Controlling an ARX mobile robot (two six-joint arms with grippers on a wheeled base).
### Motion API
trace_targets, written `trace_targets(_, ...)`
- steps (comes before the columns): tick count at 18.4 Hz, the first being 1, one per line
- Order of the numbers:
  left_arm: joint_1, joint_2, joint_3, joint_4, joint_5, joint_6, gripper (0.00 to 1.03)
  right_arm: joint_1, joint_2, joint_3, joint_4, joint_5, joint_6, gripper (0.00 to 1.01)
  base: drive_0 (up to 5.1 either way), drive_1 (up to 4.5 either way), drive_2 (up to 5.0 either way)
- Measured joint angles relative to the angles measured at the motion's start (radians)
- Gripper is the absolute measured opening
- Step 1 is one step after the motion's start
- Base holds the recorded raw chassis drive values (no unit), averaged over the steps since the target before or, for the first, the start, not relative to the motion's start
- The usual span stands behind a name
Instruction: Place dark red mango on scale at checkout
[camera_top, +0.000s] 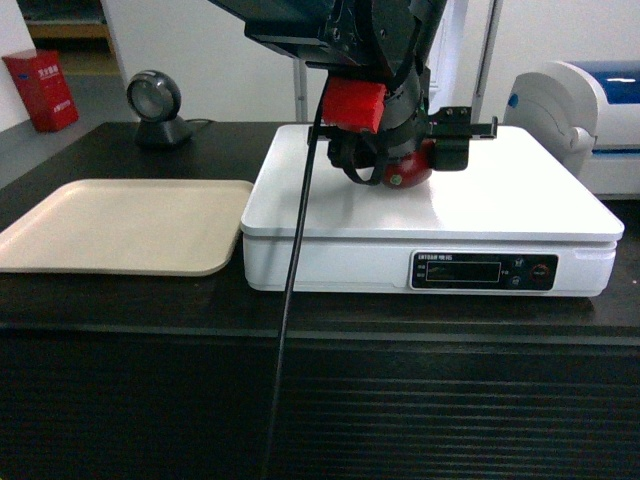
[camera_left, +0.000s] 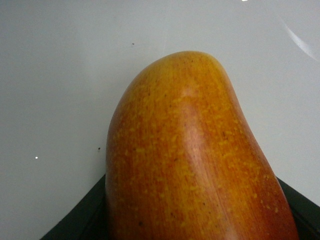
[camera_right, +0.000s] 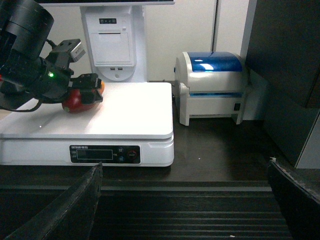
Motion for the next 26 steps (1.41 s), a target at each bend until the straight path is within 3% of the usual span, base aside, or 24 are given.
trace_targets(3, 0.000, 0.000, 0.009, 0.005, 0.001, -0.001, 0.97, 0.000, 0.000, 0.000, 0.000, 0.000, 0.000, 0.98, 0.0, 0.00, 0.0)
trace_targets(4, 0.001, 0.000, 0.009, 0.012, 0.001, -0.001, 0.99, 0.000, 0.000, 0.000, 0.000, 0.000, 0.000, 0.98, 0.0, 0.00, 0.0)
trace_targets(10, 0.020, -0.061, -0.074, 0.165, 0.002, 0.016, 0.98, 0.000, 0.000, 0.000, 0.000, 0.000, 0.000, 0.98, 0.0, 0.00, 0.0)
trace_targets(12, 0.036, -0.127, -0.145, 0.268, 0.040, 0.027, 0.98, 0.000, 0.000, 0.000, 0.000, 0.000, 0.000, 0.98, 0.0, 0.00, 0.0)
trace_targets(15, 0.076, -0.331, -0.349, 0.534, 0.211, 0.039, 0.98, 0.000, 0.000, 0.000, 0.000, 0.000, 0.000, 0.98, 0.0, 0.00, 0.0)
trace_targets(17, 0.112, -0.476, -0.500, 0.695, 0.311, -0.005, 0.98, 0.000, 0.000, 0.000, 0.000, 0.000, 0.000, 0.98, 0.0, 0.00, 0.0)
trace_targets(20, 0.154, -0.590, -0.626, 0.779, 0.293, -0.028, 0.98, 0.000, 0.000, 0.000, 0.000, 0.000, 0.000, 0.98, 0.0, 0.00, 0.0)
trace_targets(26, 0.209, -0.699, -0.765, 0.831, 0.252, -0.019, 0.98, 0.000, 0.000, 0.000, 0.000, 0.000, 0.000, 0.98, 0.0, 0.00, 0.0)
